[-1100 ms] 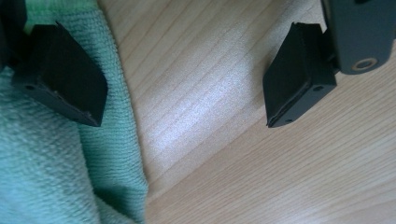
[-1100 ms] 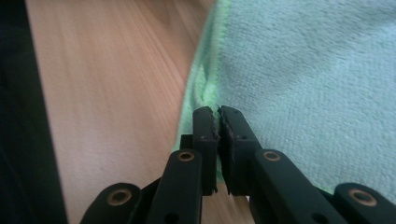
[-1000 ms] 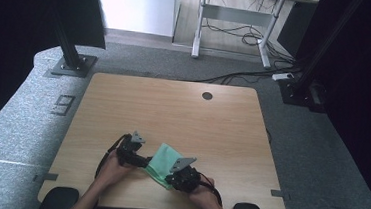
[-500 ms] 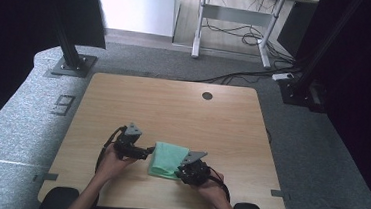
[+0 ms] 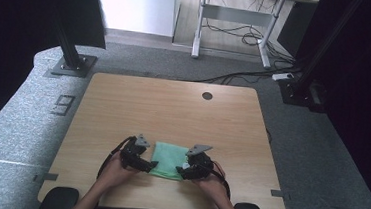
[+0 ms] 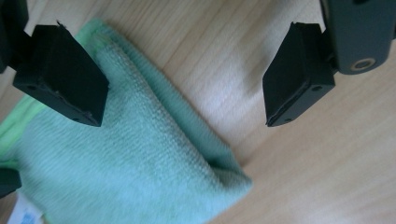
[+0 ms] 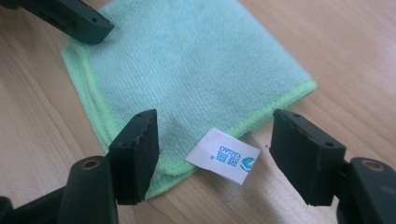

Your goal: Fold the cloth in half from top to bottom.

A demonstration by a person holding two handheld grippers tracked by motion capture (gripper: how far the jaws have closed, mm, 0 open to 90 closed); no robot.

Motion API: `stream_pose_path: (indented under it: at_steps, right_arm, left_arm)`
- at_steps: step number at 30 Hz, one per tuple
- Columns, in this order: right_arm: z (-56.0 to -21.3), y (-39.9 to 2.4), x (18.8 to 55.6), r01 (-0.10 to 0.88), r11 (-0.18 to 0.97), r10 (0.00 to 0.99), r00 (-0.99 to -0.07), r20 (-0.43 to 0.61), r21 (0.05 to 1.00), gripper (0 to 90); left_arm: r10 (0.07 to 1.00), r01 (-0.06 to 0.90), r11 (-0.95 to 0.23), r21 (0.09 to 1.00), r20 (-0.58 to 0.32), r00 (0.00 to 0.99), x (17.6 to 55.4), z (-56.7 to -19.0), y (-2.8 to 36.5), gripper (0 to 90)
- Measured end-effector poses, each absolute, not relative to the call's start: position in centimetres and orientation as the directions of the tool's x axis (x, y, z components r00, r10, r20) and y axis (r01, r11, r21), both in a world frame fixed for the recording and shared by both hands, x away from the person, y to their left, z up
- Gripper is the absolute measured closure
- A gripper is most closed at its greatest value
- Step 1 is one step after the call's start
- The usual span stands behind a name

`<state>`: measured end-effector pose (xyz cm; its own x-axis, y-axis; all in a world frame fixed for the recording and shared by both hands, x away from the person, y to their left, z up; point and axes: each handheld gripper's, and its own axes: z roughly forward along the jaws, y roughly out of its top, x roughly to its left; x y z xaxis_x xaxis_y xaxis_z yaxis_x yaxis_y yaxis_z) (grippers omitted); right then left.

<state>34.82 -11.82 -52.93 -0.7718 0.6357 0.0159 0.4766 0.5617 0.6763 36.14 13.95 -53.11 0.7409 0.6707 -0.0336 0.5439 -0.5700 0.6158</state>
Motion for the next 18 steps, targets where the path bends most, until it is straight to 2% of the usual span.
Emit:
stream_pose_path:
  at_steps: [5, 11, 18]
  right_arm:
    - [-53.44, -11.74, 34.13, 0.468, 0.572, 0.643, -0.766, -0.014, 0.674, 26.1]
    - [-53.75, -12.19, 33.97, 0.482, 0.567, 0.653, -0.757, -0.008, 0.668, 22.9]
    - [-53.92, -12.64, 34.20, 0.489, 0.585, 0.673, -0.738, -0.050, 0.647, 16.9]
  left_arm:
    - [0.673, 0.562, -0.559, 0.610, -0.063, 0.737, 36.30, -53.48, 14.25, 14.3]
    - [0.705, 0.579, -0.490, 0.651, -0.094, 0.703, 36.75, -53.02, 14.76, 14.2]
    - [0.692, 0.587, -0.563, 0.582, -0.056, 0.719, 36.08, -53.19, 14.21, 16.2]
